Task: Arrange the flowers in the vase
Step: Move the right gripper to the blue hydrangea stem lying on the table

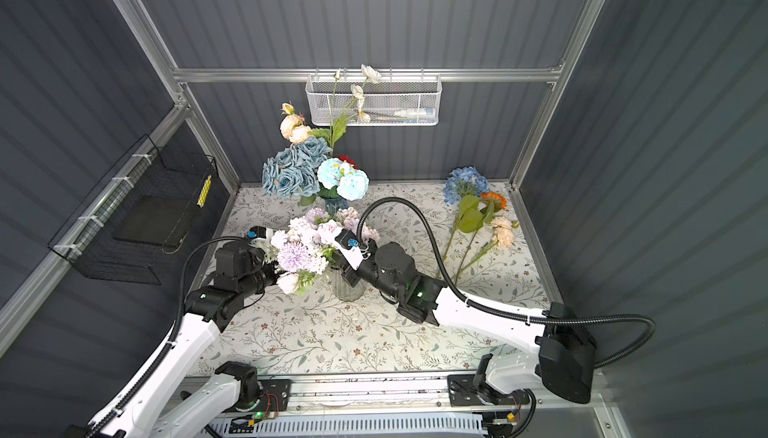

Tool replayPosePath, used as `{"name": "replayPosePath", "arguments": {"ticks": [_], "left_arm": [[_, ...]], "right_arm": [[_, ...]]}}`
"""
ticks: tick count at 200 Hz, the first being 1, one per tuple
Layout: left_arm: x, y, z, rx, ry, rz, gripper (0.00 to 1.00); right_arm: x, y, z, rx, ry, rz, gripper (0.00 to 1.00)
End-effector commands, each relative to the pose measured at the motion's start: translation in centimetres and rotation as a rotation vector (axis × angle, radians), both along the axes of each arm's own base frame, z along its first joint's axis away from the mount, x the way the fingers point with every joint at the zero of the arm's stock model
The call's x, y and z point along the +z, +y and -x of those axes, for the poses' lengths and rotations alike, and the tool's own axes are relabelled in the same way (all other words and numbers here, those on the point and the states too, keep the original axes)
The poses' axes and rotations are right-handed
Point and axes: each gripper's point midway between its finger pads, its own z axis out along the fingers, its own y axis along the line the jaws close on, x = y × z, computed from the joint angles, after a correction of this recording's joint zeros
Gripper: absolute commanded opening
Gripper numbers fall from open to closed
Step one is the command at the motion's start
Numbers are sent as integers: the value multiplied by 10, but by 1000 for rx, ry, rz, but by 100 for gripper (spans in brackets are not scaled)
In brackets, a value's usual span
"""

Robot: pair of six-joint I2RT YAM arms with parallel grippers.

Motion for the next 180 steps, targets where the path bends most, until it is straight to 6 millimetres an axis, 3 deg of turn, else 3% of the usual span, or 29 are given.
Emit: {"name": "replayPosePath", "arguments": {"ticks": [1, 65, 119, 180], "left_arm": [[11, -9, 9, -77, -93, 22, 99], [23, -31, 36, -201, -191, 69, 99], [50, -47, 31, -246, -251, 158, 99], [42, -40, 9, -154, -233, 152, 99]], "right_arm": [[8, -4, -20, -74, 36, -53, 35], [-25, -6, -38, -136, 121, -9, 32], [-52, -13, -31, -129, 168, 28, 34], [-41, -41, -17, -148, 120, 22, 58]]}}
